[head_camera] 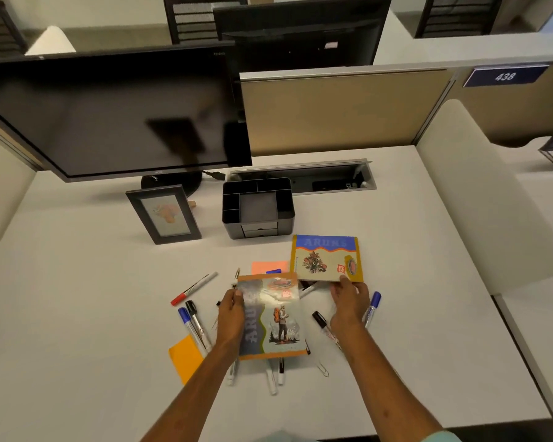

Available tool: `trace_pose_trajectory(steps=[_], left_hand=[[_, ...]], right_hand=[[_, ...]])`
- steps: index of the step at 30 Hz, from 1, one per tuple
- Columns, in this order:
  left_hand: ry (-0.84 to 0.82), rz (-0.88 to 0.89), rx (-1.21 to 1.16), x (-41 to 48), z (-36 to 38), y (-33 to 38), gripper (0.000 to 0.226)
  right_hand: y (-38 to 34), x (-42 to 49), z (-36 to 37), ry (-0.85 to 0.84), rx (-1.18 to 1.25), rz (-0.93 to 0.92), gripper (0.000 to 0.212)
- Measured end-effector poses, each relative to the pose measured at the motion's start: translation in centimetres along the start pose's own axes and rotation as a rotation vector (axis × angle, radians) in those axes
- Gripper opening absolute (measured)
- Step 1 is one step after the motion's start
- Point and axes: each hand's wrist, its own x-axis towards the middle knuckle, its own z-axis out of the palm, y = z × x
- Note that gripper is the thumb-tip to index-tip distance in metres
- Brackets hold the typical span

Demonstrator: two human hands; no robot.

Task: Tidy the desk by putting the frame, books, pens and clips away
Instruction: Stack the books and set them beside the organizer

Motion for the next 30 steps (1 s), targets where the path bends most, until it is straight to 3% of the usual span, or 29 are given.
trace_pose_trajectory(steps=[4,11,16,21,30], left_hand=[[-0.029,-0.035,-0.088,0.5,0.2,0.4,0.034],[-0.043,-0.092,-0.122,0.8,0.4,0.7,0.038],[-0.055,-0.197,-0.211,0.6,1.1,1.0,0.047],[-0.088,-0.216,-0.258,0.2,2.1,1.6,0.044],[-0.269,-0.217,-0.367,-0.6,2.3,3.0,0.044]], right_hand=[[-1.0,0.3,0.1,-0.100,0.073,-0.068,0.019],[-6.7,2.5,-0.5,0.004,0.177,-0.188,0.014],[-8.2,2.4,-0.7,-0.194,-0.111,-0.180,0.015],[-4.8,0.7,-1.0,-0.394,-0.432,-0.172,0.010],[-2.3,-0.3,-1.4,-0.514,-0.623,-0.278,0.011]])
